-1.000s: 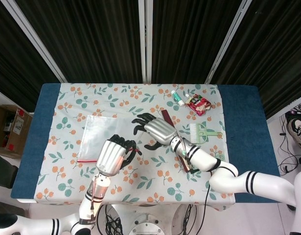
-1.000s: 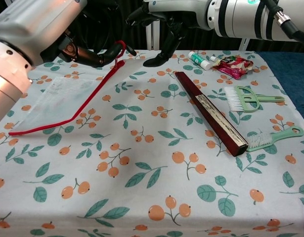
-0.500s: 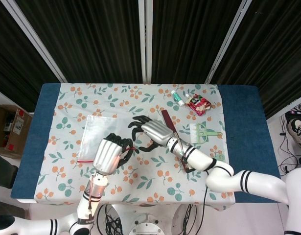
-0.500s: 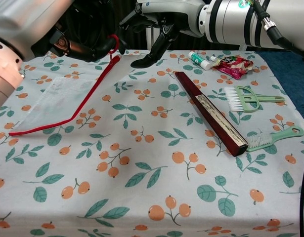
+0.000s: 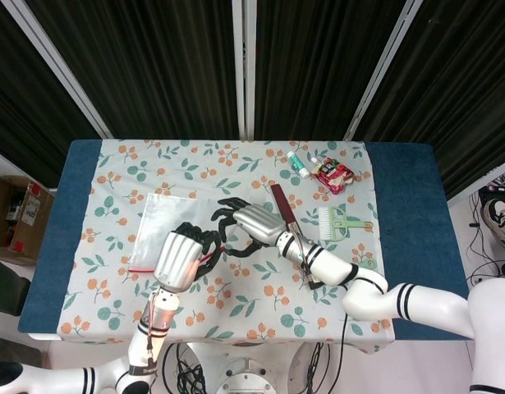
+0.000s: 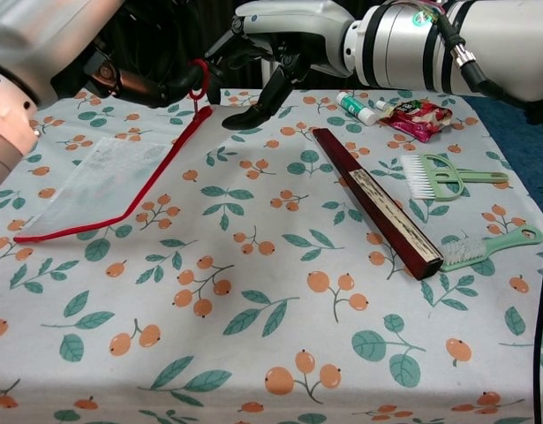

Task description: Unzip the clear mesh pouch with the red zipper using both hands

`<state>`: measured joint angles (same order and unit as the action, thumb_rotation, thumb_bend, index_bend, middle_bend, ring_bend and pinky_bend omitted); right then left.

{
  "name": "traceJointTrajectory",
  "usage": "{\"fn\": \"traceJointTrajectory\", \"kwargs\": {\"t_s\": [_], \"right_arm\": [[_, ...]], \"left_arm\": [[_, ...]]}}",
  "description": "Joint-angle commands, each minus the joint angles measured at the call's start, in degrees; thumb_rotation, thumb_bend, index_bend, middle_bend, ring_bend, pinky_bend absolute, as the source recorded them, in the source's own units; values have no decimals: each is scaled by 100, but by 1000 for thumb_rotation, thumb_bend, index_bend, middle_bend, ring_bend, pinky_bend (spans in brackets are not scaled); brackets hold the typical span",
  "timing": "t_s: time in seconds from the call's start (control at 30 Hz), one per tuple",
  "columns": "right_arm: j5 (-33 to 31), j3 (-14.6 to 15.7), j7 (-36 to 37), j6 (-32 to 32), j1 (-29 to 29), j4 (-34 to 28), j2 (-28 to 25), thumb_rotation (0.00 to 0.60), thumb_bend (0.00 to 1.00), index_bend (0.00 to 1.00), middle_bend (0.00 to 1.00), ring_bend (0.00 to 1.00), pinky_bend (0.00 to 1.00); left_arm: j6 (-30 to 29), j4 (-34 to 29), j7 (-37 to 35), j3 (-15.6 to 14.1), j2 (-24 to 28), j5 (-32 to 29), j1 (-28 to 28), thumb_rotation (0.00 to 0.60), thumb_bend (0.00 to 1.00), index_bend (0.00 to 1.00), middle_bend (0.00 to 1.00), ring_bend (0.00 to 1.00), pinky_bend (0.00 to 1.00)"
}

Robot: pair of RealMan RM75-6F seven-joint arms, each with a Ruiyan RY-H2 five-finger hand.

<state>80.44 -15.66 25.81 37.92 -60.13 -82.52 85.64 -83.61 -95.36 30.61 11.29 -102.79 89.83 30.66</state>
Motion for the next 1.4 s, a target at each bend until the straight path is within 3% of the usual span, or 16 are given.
{"fn": "traceJointTrajectory", "kwargs": {"t_s": [0.03,0.2,0.37,0.6,1.4], "right_arm": [[7,12,51,25,-37,59,65,600,197,539,205,0,42],[-26,11,79,52,-104,168,178,600,235,561,231,3,55],[-132,-40,47,181,-114,261,306,600,341,723,315,57,89],[-301,-155,-77,286,-121,161,256,600,439,837,378,106,108],[-740,-302,-462,192,-19,-798,-687,600,477,864,394,139,123]], "left_arm": [[14,1,-15,4,3,-12,-4,600,358,705,721,651,552],[-3,10,-52,28,15,-10,-23,600,358,706,721,651,552],[-75,25,-145,46,40,-20,-81,600,359,707,720,651,555],[-247,42,-294,39,63,-70,-233,600,358,707,721,651,555],[-325,163,-769,23,-18,-369,-526,600,361,708,717,651,560]]}}
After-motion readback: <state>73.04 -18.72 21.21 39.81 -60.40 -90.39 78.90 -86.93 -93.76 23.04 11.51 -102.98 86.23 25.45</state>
